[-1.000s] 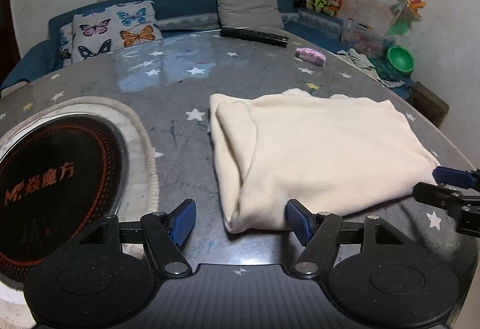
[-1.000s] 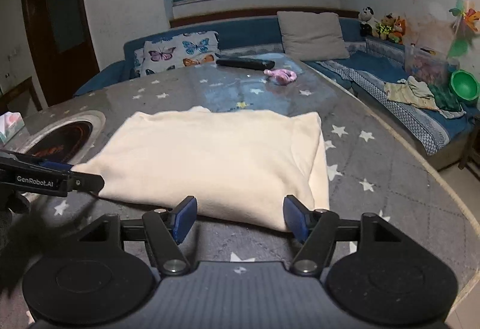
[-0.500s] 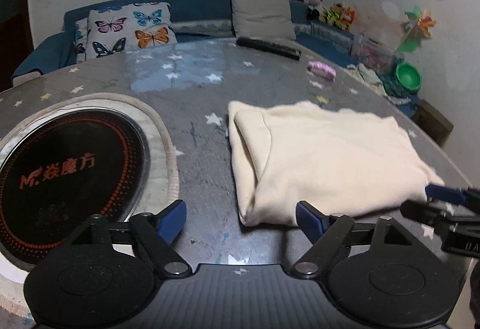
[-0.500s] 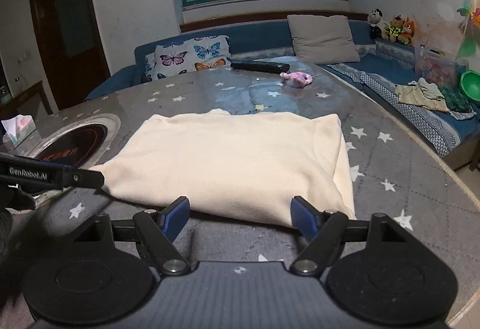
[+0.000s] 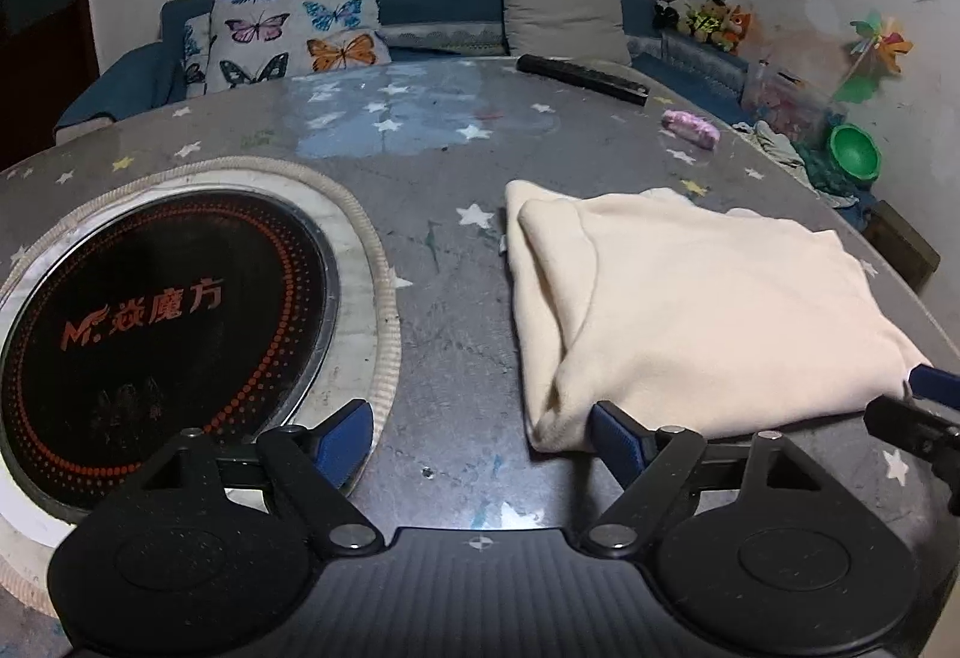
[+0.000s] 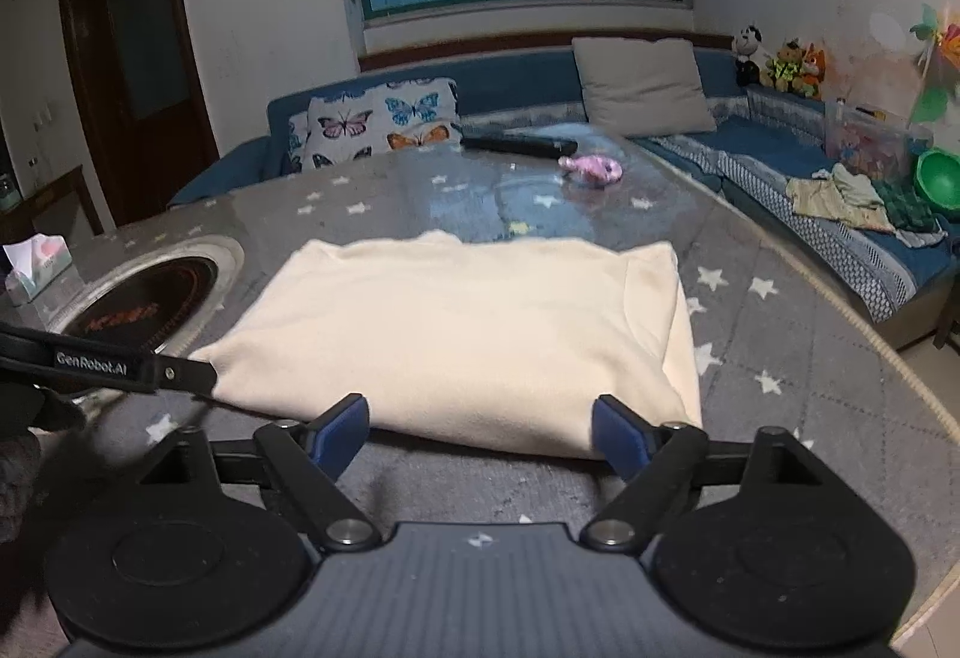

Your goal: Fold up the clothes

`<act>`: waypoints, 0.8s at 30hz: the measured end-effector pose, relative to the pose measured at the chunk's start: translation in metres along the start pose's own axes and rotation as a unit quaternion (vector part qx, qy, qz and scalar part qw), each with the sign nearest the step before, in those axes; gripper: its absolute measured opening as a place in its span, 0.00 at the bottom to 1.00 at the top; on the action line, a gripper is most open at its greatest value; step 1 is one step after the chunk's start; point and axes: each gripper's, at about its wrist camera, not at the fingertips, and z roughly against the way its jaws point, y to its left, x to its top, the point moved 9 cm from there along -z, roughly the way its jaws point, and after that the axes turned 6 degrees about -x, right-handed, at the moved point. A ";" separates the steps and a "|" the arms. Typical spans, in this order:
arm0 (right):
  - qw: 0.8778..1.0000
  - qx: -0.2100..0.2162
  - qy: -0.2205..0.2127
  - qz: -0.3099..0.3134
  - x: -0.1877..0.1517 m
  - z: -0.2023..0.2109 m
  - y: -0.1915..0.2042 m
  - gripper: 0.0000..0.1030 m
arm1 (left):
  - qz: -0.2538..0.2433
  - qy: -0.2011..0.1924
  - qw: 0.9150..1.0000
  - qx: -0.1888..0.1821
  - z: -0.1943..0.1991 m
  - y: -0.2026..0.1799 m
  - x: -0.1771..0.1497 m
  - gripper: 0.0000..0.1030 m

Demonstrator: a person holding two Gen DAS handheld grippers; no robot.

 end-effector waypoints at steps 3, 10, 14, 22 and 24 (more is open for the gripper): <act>1.000 -0.003 0.000 0.004 -0.001 0.006 0.003 0.88 | -0.008 -0.007 1.000 -0.006 0.009 -0.005 -0.001 0.80; 1.000 -0.006 0.011 0.009 -0.014 0.015 0.012 0.93 | -0.028 -0.017 0.999 -0.015 0.029 -0.017 -0.009 0.89; 1.000 -0.008 0.011 0.006 -0.017 0.023 0.016 0.96 | -0.042 -0.022 0.999 -0.015 0.039 -0.023 -0.017 0.91; 0.999 -0.023 0.020 0.009 -0.030 0.032 0.023 1.00 | -0.051 -0.028 0.998 -0.019 0.052 -0.026 -0.033 0.94; 0.999 -0.023 0.024 0.008 -0.034 0.033 0.025 1.00 | -0.052 -0.027 0.998 -0.019 0.054 -0.026 -0.037 0.94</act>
